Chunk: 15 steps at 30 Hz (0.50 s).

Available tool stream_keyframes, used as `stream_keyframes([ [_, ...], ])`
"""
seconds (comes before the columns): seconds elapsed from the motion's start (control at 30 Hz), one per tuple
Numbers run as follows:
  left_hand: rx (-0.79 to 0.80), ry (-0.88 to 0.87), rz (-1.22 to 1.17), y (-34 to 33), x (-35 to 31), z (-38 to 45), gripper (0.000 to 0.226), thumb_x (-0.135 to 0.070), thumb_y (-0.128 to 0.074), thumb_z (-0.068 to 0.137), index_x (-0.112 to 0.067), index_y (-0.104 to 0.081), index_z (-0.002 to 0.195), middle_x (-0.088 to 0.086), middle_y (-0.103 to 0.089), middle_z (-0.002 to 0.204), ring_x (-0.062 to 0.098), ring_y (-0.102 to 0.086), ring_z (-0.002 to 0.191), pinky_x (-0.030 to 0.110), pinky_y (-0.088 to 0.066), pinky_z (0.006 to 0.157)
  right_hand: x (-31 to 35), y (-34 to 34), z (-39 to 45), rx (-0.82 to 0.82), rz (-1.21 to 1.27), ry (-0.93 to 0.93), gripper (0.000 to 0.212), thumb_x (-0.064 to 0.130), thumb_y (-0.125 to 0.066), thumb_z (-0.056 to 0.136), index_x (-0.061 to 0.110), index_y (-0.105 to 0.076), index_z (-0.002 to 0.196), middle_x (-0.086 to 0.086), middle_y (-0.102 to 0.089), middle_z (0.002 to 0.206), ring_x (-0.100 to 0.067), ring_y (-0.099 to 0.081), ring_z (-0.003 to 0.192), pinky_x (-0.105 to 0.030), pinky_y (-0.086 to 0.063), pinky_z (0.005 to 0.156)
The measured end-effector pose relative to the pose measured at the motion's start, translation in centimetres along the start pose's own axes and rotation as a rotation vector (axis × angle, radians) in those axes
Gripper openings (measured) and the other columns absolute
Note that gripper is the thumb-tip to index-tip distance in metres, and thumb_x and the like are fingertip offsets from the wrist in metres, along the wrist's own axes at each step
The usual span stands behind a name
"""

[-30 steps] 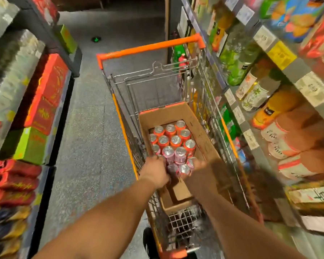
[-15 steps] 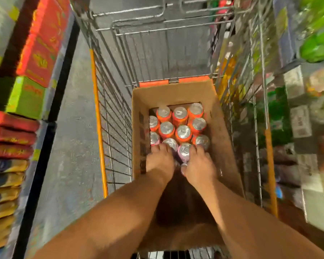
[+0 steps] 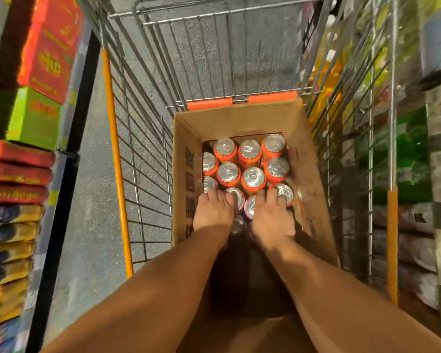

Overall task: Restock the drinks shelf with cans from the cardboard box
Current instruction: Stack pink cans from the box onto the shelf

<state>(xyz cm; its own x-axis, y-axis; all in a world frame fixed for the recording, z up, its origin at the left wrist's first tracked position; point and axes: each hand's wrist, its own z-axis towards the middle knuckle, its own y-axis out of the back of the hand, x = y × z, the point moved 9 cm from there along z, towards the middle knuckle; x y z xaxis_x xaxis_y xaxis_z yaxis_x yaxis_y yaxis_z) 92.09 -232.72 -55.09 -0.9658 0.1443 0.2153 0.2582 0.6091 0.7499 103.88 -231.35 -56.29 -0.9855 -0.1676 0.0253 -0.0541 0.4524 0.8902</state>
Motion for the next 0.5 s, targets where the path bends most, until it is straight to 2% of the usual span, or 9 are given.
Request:
stream_keyframes([
  [0.1, 0.024, -0.012, 0.009, -0.7, 0.0, -0.1, 0.062, -0.032, -0.068, 0.091, -0.009, -0.034, 0.137, 0.014, -0.05, 0.136, 0.03, -0.046, 0.125, 0.039, -0.04, 0.096, 0.4, 0.3, 0.2, 0.006, -0.022, 0.019, 0.041, 0.018, -0.057, 0.084, 0.01, -0.056, 0.124, -0.011, -0.05, 0.114, -0.031, -0.054, 0.102, -0.036, -0.053, 0.064],
  [0.23, 0.011, -0.024, 0.034, -0.3, 0.0, -0.2, 0.066, -0.034, -0.073, 0.086, -0.01, -0.035, 0.134, 0.014, -0.051, 0.134, 0.031, -0.046, 0.124, 0.039, -0.039, 0.096, 0.5, 0.2, 0.6, 0.057, 0.026, 0.024, 0.041, 0.014, -0.049, 0.091, 0.014, -0.046, 0.133, -0.011, -0.04, 0.127, -0.032, -0.046, 0.116, -0.037, -0.052, 0.079],
  [0.37, -0.006, -0.057, 0.07, 0.9, -0.1, -1.1, 0.071, -0.038, -0.076, 0.081, -0.01, -0.036, 0.132, 0.014, -0.052, 0.131, 0.031, -0.047, 0.121, 0.04, -0.039, 0.097, 0.0, 0.9, -0.3, 0.034, 0.068, 0.002, 0.051, 0.027, -0.067, 0.083, 0.017, -0.048, 0.129, -0.006, -0.04, 0.122, -0.029, -0.046, 0.113, -0.036, -0.052, 0.078],
  [0.5, -0.052, -0.14, 0.047, 2.6, -1.2, -3.1, 0.05, -0.021, -0.057, 0.096, -0.006, -0.034, 0.137, 0.021, -0.05, 0.136, 0.036, -0.047, 0.125, 0.043, -0.04, 0.102, -0.5, 2.5, -2.6, -0.009, 0.084, -0.019, 0.065, 0.043, -0.079, 0.067, 0.016, -0.053, 0.12, -0.005, -0.045, 0.115, -0.024, -0.05, 0.105, -0.035, -0.054, 0.074],
])
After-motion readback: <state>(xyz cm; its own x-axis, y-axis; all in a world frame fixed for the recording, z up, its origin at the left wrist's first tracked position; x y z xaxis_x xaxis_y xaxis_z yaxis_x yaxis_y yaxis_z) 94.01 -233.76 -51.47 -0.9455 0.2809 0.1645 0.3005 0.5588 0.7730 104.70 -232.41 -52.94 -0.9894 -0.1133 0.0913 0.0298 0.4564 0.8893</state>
